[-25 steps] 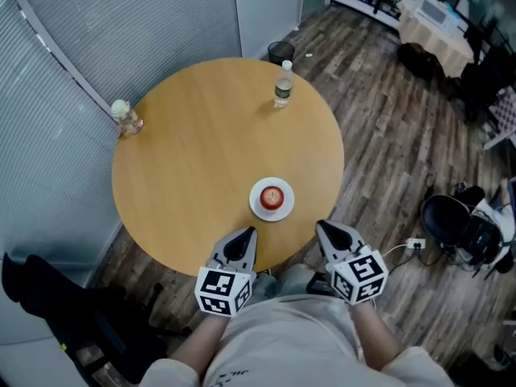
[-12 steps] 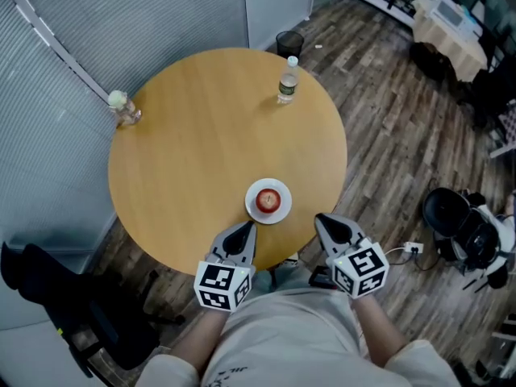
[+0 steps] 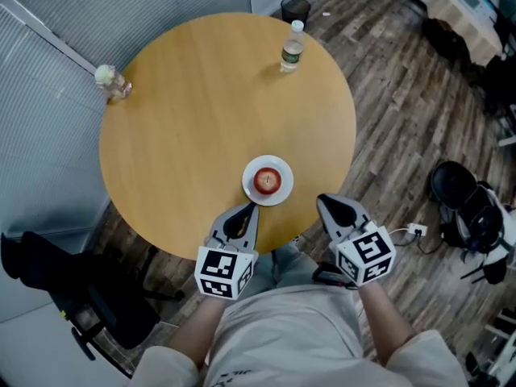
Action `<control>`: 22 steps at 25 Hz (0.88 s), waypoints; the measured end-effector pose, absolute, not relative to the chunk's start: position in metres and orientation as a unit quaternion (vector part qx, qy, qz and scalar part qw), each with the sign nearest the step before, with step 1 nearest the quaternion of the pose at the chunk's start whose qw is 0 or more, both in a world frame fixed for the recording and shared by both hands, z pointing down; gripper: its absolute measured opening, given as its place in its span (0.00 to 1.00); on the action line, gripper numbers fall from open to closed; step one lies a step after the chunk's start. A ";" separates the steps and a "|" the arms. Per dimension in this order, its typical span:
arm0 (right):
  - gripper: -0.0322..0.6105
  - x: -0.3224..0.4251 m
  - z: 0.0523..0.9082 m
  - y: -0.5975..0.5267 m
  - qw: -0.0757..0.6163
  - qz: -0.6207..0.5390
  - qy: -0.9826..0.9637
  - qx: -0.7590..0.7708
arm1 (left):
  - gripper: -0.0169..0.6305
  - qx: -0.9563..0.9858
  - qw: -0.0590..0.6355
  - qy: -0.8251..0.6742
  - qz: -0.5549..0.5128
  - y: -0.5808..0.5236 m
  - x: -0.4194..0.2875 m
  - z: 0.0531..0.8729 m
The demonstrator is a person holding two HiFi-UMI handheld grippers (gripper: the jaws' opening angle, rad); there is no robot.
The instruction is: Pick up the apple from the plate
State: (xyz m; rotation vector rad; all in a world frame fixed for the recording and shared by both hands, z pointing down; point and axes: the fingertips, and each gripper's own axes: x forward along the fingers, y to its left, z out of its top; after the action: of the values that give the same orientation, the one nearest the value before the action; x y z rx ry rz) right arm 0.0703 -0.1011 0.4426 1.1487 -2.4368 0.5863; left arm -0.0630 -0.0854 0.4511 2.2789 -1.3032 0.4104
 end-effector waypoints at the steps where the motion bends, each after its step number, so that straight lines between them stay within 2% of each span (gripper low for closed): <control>1: 0.10 0.069 0.447 -0.103 0.193 0.209 -0.868 0.407 | 0.03 0.832 0.240 -0.477 0.152 -0.087 -0.063 0.455; 8: 0.10 0.061 0.471 -0.113 0.203 0.221 -0.868 0.397 | 0.03 0.827 0.243 -0.478 0.171 -0.098 -0.070 0.480; 9: 0.10 0.061 0.474 -0.113 0.203 0.223 -0.867 0.397 | 0.05 0.829 0.245 -0.473 0.173 -0.099 -0.068 0.483; 11: 0.10 0.060 0.479 -0.115 0.203 0.227 -0.866 0.397 | 0.16 0.833 0.248 -0.463 0.177 -0.100 -0.065 0.490; 18: 0.10 0.048 0.493 -0.118 0.207 0.238 -0.867 0.386 | 0.26 0.829 0.245 -0.459 0.204 -0.110 -0.066 0.520; 22: 0.10 0.047 0.502 -0.118 0.213 0.247 -0.864 0.382 | 0.38 0.828 0.248 -0.450 0.225 -0.116 -0.063 0.543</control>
State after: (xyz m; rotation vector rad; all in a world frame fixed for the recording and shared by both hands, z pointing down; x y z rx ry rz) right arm 0.0474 -0.1185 0.5025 1.0606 -2.3991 0.6859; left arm -0.0629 -0.1163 0.5427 2.2558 -1.2262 0.6122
